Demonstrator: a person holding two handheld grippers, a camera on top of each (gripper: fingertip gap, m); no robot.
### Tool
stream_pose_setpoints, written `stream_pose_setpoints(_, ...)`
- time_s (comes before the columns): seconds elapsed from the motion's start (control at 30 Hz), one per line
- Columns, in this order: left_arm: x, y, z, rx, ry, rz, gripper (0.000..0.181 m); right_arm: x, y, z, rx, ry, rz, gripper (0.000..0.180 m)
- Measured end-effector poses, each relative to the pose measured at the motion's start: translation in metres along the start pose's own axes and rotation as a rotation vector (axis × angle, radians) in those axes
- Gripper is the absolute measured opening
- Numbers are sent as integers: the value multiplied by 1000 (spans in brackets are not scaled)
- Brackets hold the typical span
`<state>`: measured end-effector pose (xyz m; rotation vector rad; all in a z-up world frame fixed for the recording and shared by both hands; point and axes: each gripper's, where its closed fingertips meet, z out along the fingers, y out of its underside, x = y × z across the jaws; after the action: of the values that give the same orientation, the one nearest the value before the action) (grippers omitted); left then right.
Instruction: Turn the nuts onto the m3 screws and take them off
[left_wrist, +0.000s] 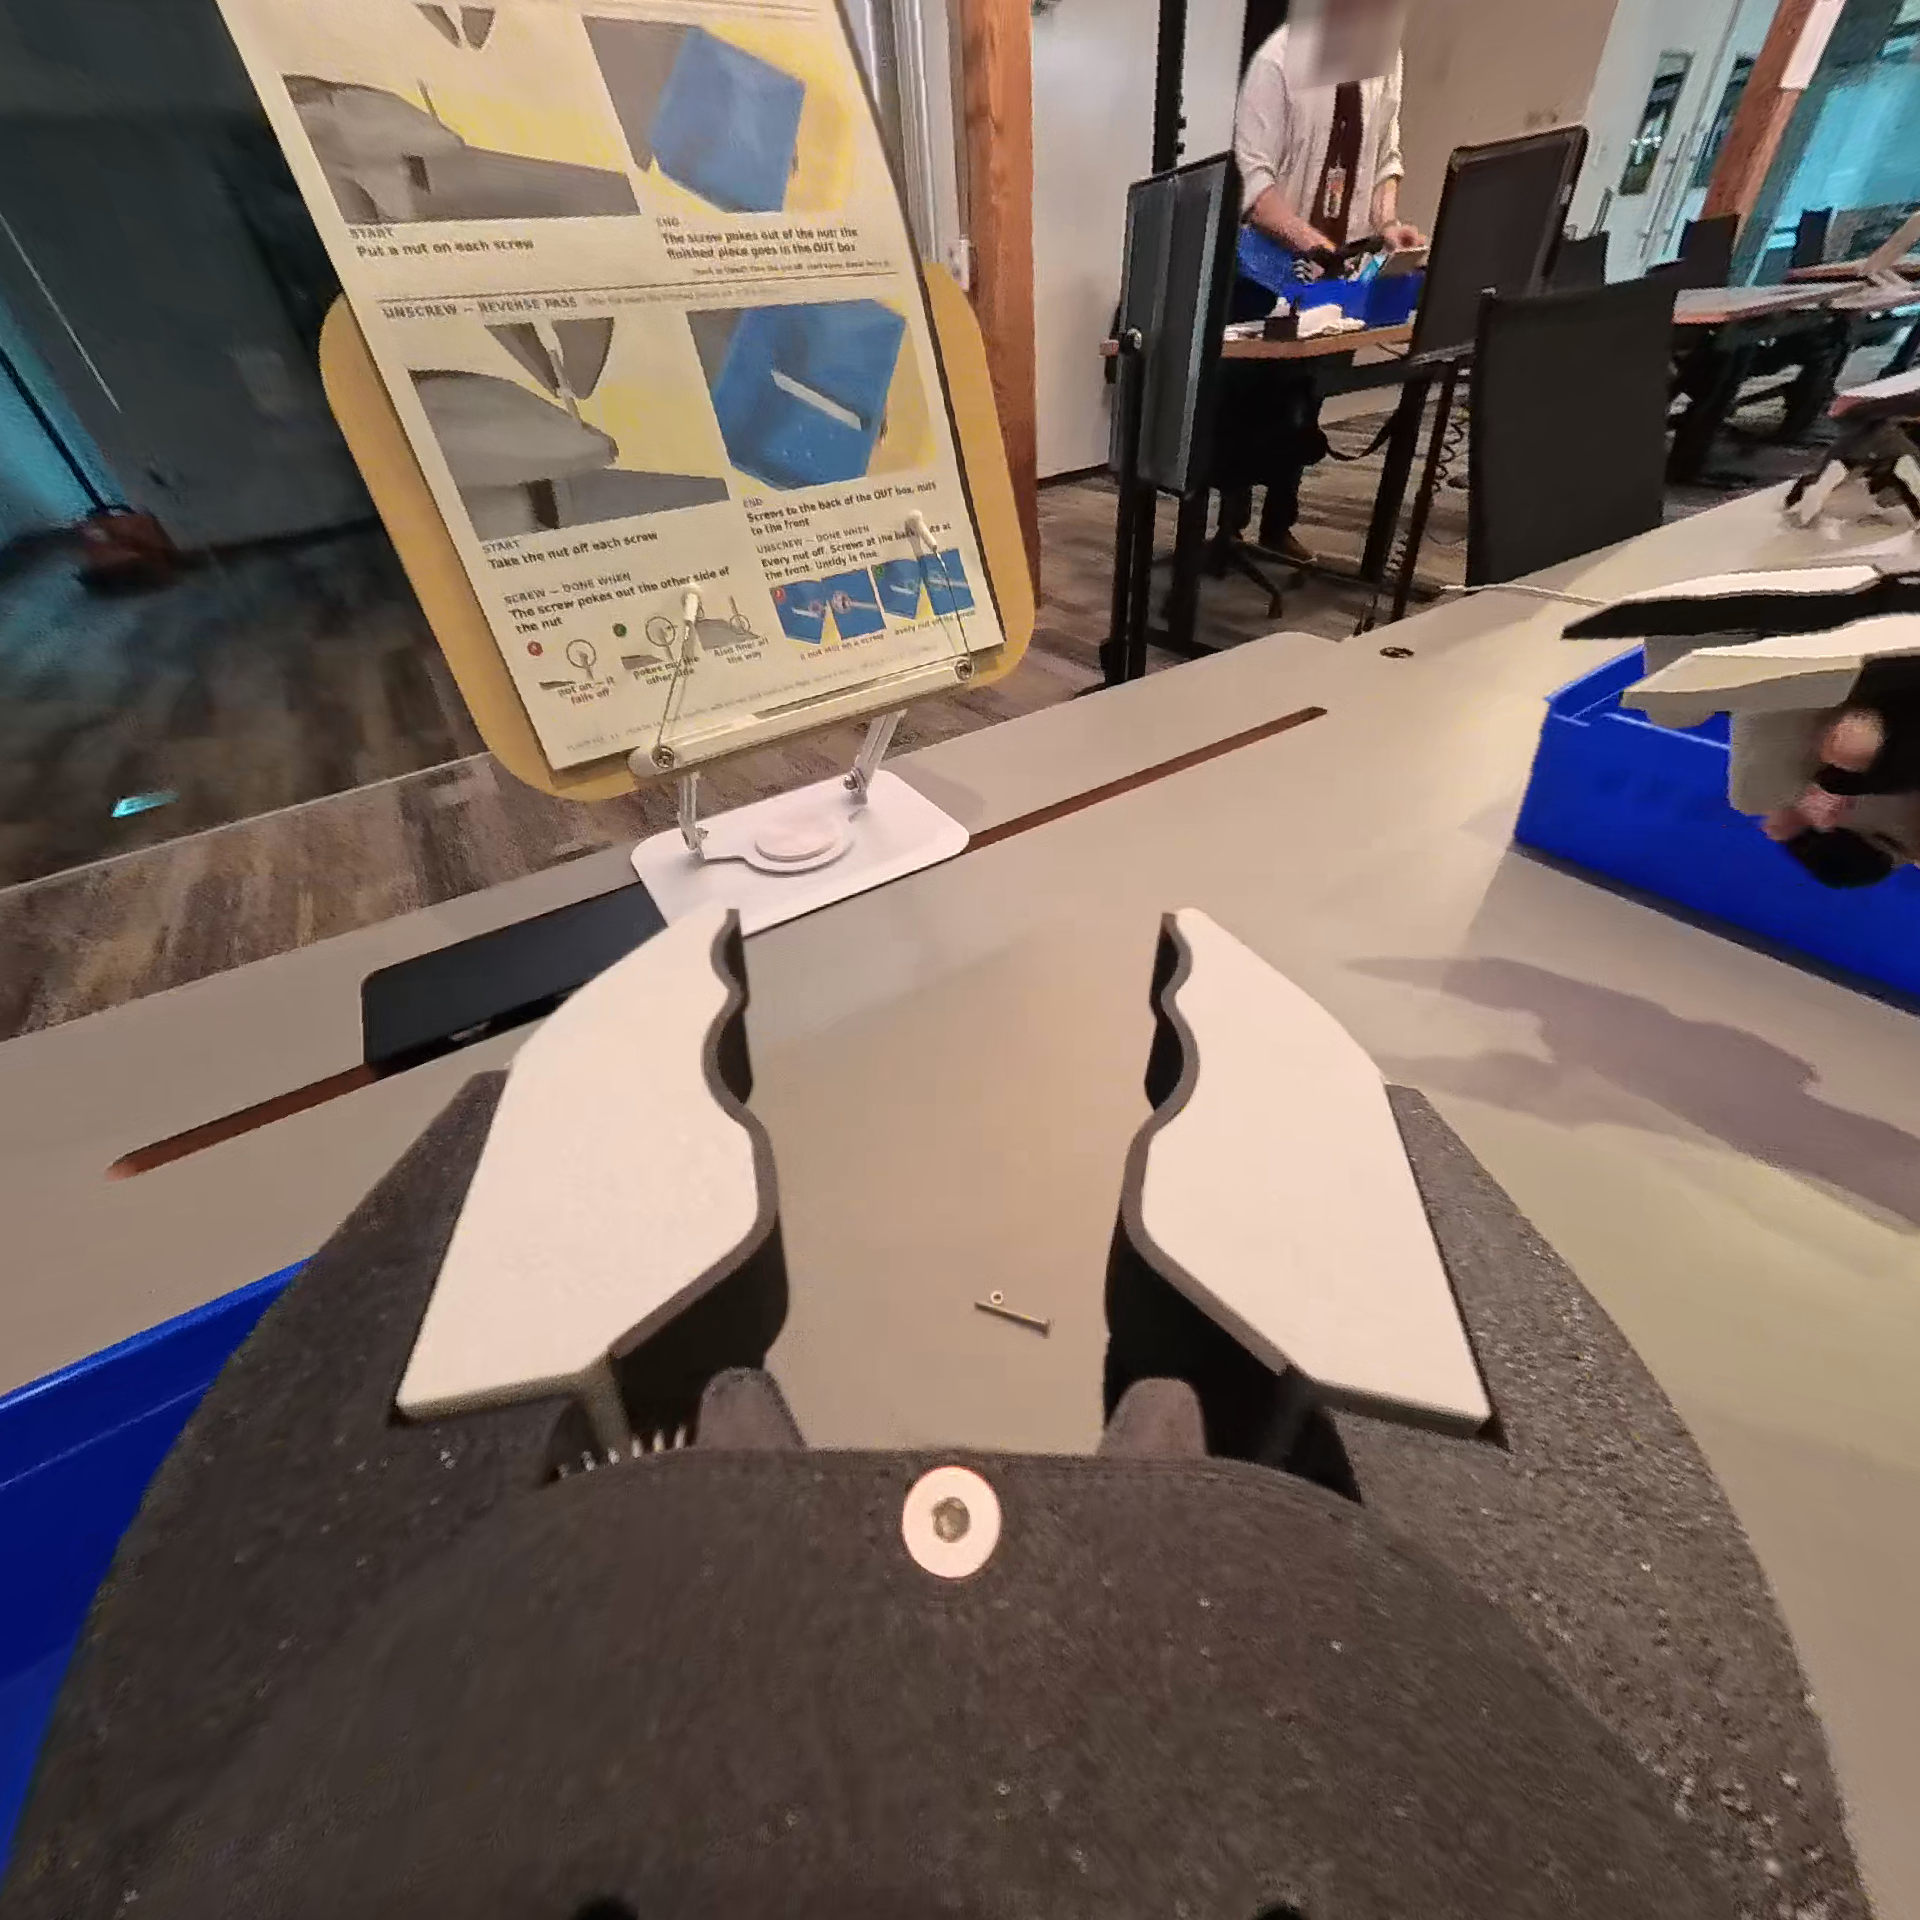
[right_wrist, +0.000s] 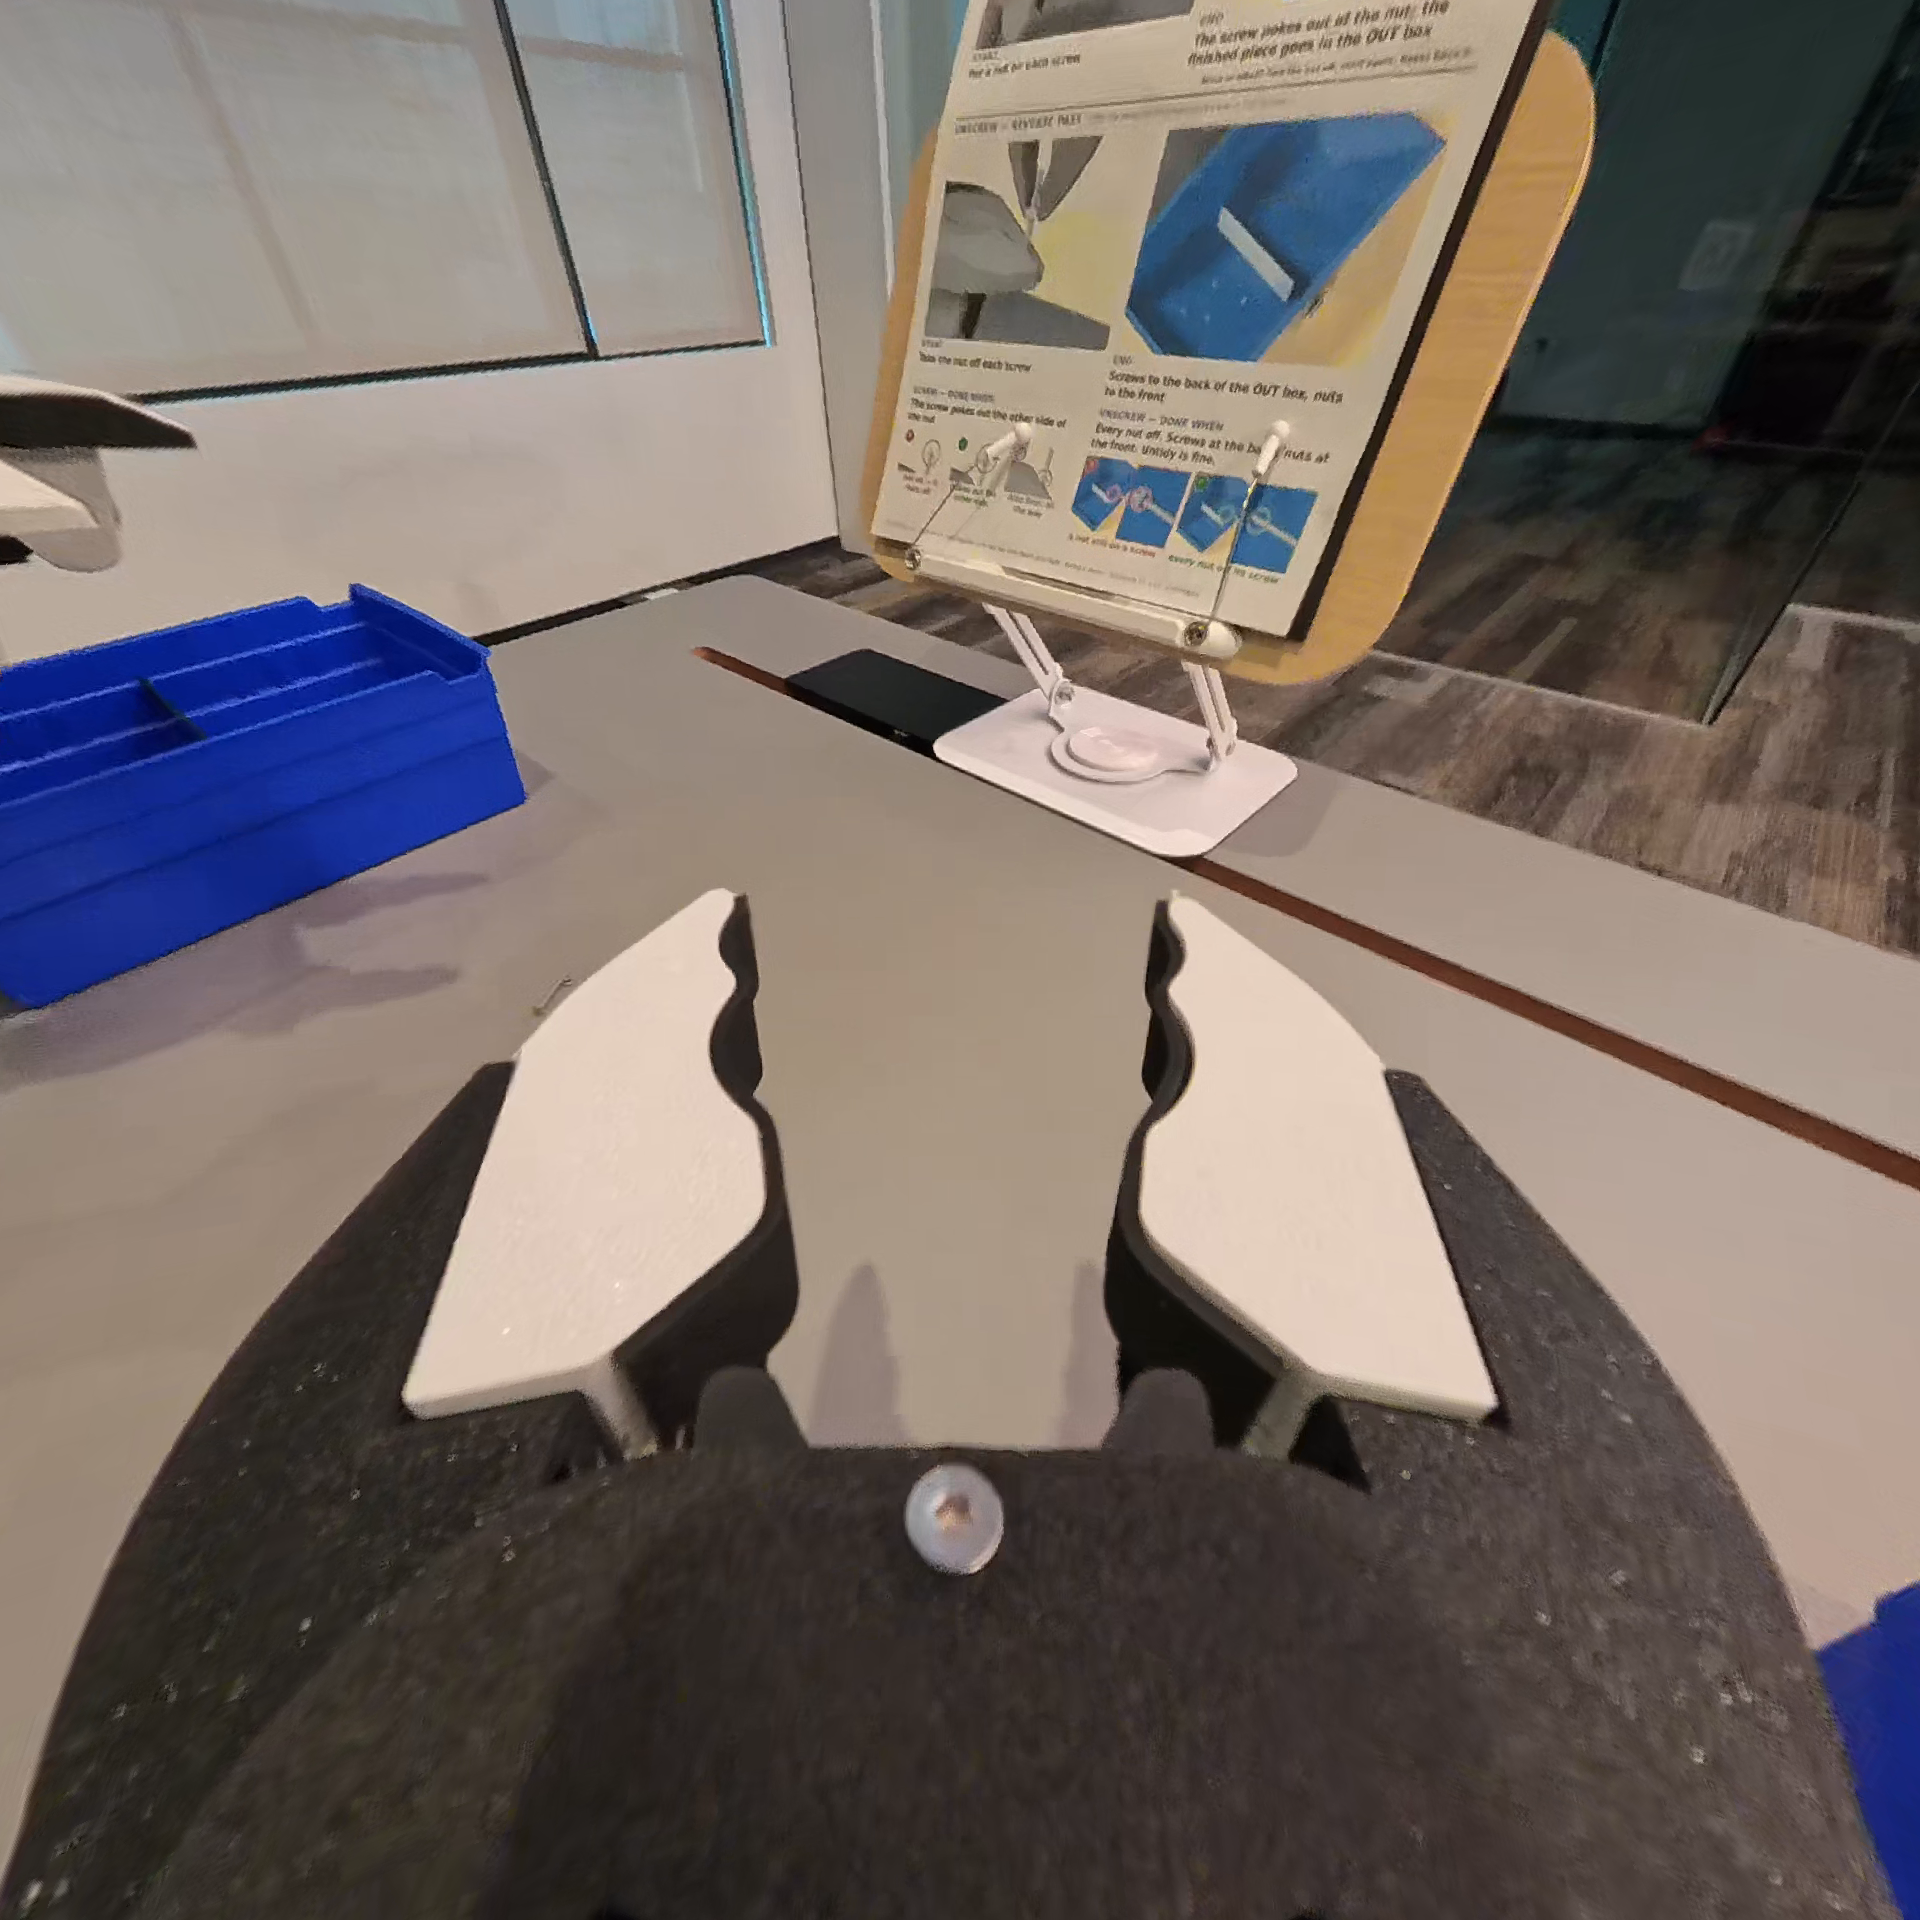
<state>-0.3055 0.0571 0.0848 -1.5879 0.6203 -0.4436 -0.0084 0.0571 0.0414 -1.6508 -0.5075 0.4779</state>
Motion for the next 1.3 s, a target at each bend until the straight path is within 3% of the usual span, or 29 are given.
stream_pose_setpoints(0.13,6,5,0,-30,22,-67,67,-1,0,-9,4,-10,8,70)
stream_pose_setpoints(0.27,-7,11,-7,-46,7,-132,51,-3,3,-14,-5,-33,9,57)
stream_pose_setpoints(0.43,-15,63,-2,-298,-10,-200,41,1,3,-9,-12,-47,-25,53)
stream_pose_setpoints(0.7,10,157,31,-641,-30,-483,19,-1,2,13,31,-106,-38,53)
stream_pose_setpoints(1.1,26,192,43,-867,-80,-834,17,-1,-35,34,167,-183,-111,54)
stream_pose_setpoints(1.3,15,203,47,-959,-199,-782,18,12,-58,33,203,-201,-130,53)
